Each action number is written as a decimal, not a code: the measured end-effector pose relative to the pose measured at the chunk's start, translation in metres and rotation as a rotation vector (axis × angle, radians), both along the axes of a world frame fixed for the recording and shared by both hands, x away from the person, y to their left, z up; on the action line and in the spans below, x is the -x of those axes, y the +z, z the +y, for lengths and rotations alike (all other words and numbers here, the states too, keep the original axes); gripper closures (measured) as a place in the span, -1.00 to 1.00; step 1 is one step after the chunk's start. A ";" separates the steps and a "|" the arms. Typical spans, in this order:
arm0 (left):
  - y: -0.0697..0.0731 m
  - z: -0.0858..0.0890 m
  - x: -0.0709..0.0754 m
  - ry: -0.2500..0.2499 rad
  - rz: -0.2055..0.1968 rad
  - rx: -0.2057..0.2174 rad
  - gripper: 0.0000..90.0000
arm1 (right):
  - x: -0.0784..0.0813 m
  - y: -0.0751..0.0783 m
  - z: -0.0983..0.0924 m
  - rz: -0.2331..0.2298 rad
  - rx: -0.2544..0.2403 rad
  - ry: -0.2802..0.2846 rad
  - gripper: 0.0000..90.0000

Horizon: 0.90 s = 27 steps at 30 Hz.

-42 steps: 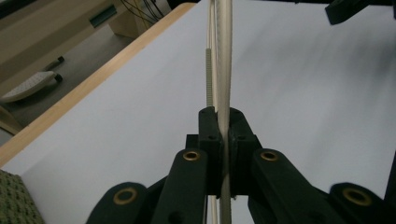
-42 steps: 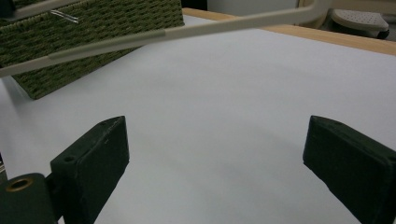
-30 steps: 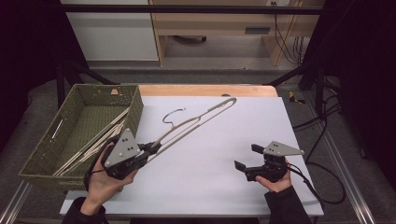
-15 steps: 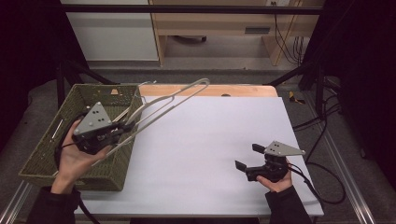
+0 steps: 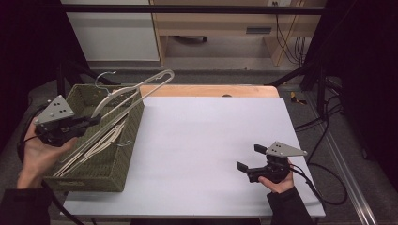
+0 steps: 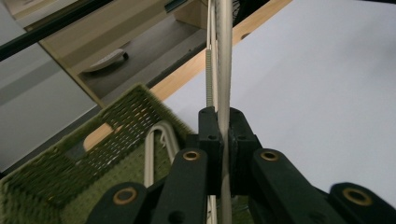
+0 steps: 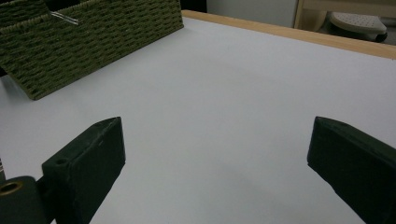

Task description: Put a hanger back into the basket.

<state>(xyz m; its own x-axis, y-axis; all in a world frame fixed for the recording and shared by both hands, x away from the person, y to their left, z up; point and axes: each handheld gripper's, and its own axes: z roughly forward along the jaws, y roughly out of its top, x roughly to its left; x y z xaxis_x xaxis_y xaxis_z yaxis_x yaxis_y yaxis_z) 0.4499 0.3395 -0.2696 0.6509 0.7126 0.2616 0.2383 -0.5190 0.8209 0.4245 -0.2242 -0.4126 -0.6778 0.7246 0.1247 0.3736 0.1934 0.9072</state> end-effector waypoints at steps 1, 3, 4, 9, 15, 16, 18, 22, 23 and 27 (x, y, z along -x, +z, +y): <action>-0.002 0.005 -0.001 0.011 0.002 -0.005 0.93 | 0.000 0.000 0.000 -0.001 -0.001 -0.001 -0.89; -0.007 0.014 -0.004 0.033 0.016 -0.021 0.92 | 0.000 0.000 0.000 -0.001 -0.001 -0.005 -0.90; -0.010 0.018 -0.005 0.044 0.022 -0.026 0.92 | 0.000 0.000 0.000 -0.003 0.007 -0.002 -0.90; -0.022 0.036 -0.010 0.069 0.047 -0.037 0.92 | 0.000 0.000 0.000 -0.002 0.006 -0.005 -0.90; -0.032 0.057 -0.013 0.119 0.045 -0.016 0.92 | 0.000 0.000 0.000 -0.003 0.003 -0.006 -0.90; -0.034 0.060 -0.013 0.127 0.044 -0.021 0.92 | 0.000 0.000 0.000 -0.002 0.002 -0.005 -0.90; -0.038 0.065 -0.014 0.136 0.033 -0.026 0.92 | 0.000 0.000 -0.001 -0.004 0.011 -0.001 -0.90; -0.046 0.073 -0.014 0.166 0.044 -0.051 0.92 | 0.000 -0.001 0.000 0.000 0.010 -0.005 -0.90; -0.047 0.074 -0.014 0.171 0.050 -0.061 0.92 | 0.000 -0.001 0.000 0.000 0.009 -0.004 -0.90; -0.056 0.080 -0.016 0.193 0.063 -0.084 0.92 | 0.000 -0.001 0.001 0.003 0.008 -0.004 -0.90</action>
<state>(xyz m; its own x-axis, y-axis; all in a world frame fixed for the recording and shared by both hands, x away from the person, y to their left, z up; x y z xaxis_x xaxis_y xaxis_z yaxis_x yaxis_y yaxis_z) 0.4660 0.4193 -0.3254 0.5212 0.8032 0.2885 0.3892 -0.5246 0.7572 0.4249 -0.2233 -0.4135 -0.6749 0.7280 0.1205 0.3766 0.1994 0.9046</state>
